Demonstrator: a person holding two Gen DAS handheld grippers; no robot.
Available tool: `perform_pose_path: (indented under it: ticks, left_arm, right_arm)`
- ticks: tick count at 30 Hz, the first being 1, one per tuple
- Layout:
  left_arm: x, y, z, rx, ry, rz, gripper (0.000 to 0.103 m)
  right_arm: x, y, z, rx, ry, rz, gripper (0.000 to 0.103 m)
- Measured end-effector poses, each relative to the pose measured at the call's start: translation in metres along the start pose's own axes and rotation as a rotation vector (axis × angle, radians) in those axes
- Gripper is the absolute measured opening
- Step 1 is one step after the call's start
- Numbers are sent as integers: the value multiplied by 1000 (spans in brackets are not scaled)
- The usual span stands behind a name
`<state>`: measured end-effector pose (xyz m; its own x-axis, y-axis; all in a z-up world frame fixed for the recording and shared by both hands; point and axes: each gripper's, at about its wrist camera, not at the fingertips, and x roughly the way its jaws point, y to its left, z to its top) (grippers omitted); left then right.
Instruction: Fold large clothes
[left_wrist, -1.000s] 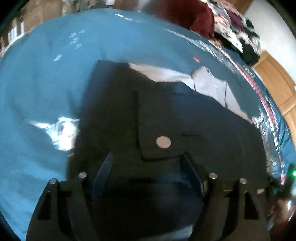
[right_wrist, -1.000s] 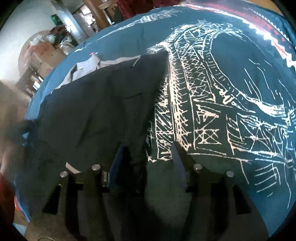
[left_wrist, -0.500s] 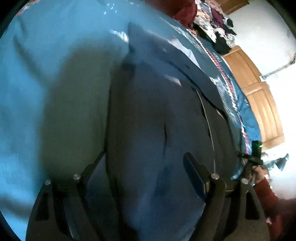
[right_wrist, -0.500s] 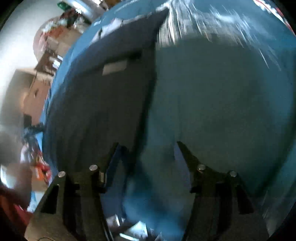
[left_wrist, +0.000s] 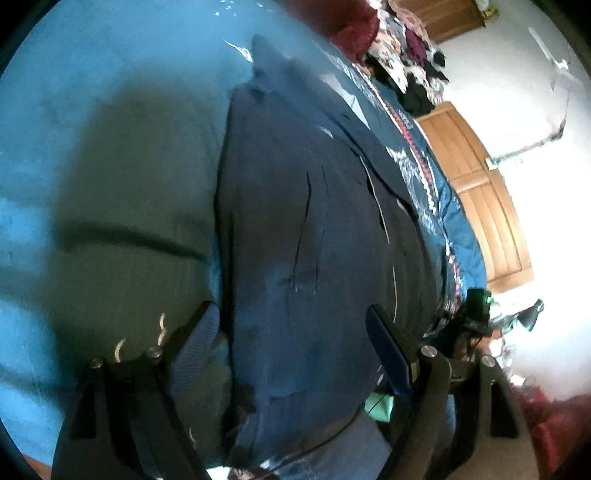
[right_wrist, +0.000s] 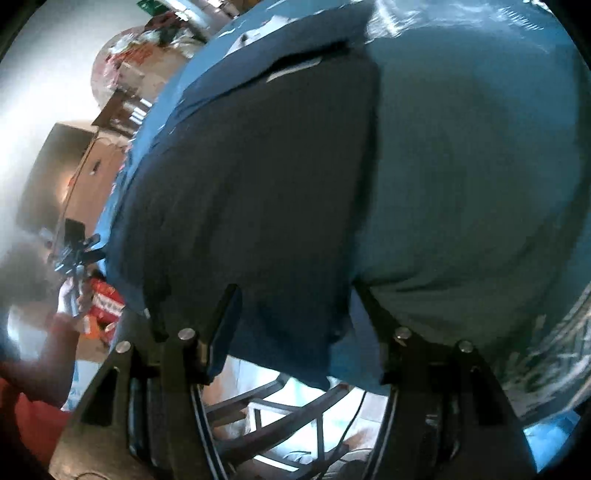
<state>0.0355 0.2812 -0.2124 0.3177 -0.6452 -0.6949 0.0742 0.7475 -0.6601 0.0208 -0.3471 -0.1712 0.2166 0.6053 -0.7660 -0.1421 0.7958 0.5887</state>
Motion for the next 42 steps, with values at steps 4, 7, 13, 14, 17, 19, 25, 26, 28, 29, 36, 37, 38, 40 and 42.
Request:
perform_pose_path:
  ticks: [4,7,13,14,17,19,25,26,28,29,36,37,38,40,42]
  left_arm:
    - [4,-8,-12,53,47,20,78]
    - [8,-11,-18,70,74,6,73]
    - [15,-3,-11,25,46,4,62]
    - [15,-5,-10,28,41,8,51]
    - [17,-22,-14,39,54,-19,2]
    - [1,-39,-8,18,-6,-146,2]
    - [-43,-62,61,-20,-215,-373,2]
    - [-44,-65,76,-21,-230,-386,2]
    - [-41,-71,122,-10,-259,-389,3]
    - [-40,-70,142,-4,-264,-380,3]
    - [60,-28,289,-62,-219,-152,21]
    - [83,-17,301,-96,-187,-103,25]
    - [101,-4,309,-127,-152,-62,27]
    - [140,25,319,-203,-76,17,28]
    - [149,33,318,-231,-82,17,28]
  right_arm:
    - [7,-5,2,26,5,57,58]
    - [4,-9,0,47,-4,114,55]
    - [19,3,-3,21,26,76,55]
    - [20,4,-3,18,25,68,47]
    - [7,6,-9,22,19,47,5]
    - [-17,17,-6,25,-41,138,2]
    - [-80,46,36,35,-216,340,1]
    - [-85,46,48,41,-236,363,1]
    - [-92,43,80,46,-273,386,1]
    - [-94,38,105,50,-293,388,1]
    - [-31,-16,259,61,-288,219,6]
    - [-18,-29,272,64,-261,185,10]
    - [-2,-38,284,75,-231,149,13]
    - [26,-57,299,76,-180,66,24]
    - [42,-66,303,75,-148,34,31]
